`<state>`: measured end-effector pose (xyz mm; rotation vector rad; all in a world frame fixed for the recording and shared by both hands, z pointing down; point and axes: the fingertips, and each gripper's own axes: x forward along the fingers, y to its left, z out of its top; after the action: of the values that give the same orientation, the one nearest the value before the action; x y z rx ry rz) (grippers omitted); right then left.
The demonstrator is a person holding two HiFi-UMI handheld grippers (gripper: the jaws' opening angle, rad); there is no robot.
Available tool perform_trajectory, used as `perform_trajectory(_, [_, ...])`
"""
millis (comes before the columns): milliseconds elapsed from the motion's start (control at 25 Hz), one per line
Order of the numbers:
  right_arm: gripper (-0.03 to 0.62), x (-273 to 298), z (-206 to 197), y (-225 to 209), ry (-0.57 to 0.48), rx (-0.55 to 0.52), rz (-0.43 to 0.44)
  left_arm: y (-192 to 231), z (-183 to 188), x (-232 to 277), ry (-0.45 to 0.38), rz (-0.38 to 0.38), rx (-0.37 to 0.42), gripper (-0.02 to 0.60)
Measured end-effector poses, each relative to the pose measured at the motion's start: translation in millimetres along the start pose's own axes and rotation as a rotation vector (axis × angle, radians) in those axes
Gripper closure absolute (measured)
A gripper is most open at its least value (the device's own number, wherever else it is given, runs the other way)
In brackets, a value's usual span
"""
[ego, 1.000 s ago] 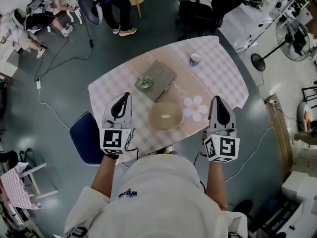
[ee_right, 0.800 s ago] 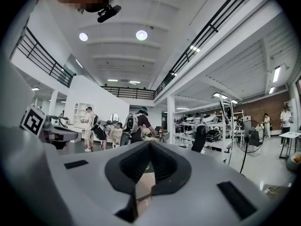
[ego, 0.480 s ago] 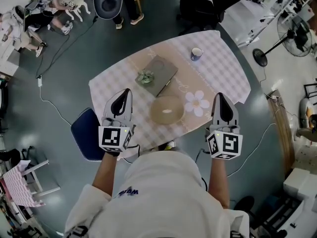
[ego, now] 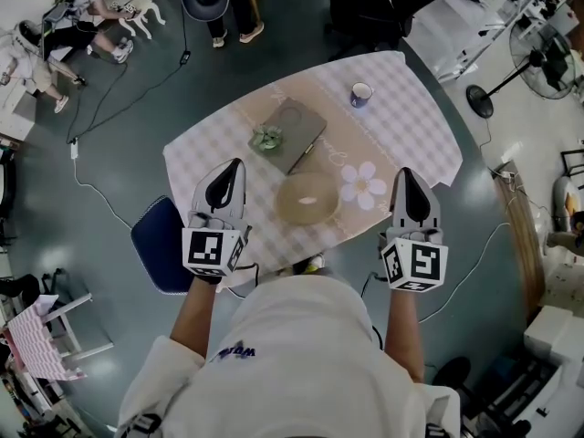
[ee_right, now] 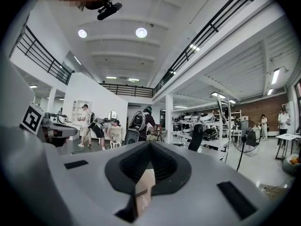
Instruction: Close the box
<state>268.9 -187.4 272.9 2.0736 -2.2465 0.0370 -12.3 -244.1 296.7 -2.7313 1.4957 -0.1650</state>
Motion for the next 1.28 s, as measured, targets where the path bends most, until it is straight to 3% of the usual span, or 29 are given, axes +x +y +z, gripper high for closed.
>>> perform_trajectory(720, [0.591, -4, 0, 4, -0.006, 0.022, 0.014, -15, 15, 9, -0.047, -0.026, -0.014, 0.58])
perform_trajectory(1280, [0.591, -8, -3, 0, 0.006, 0.055, 0.008, -19, 11, 11, -0.032, -0.032, -0.021, 0.58])
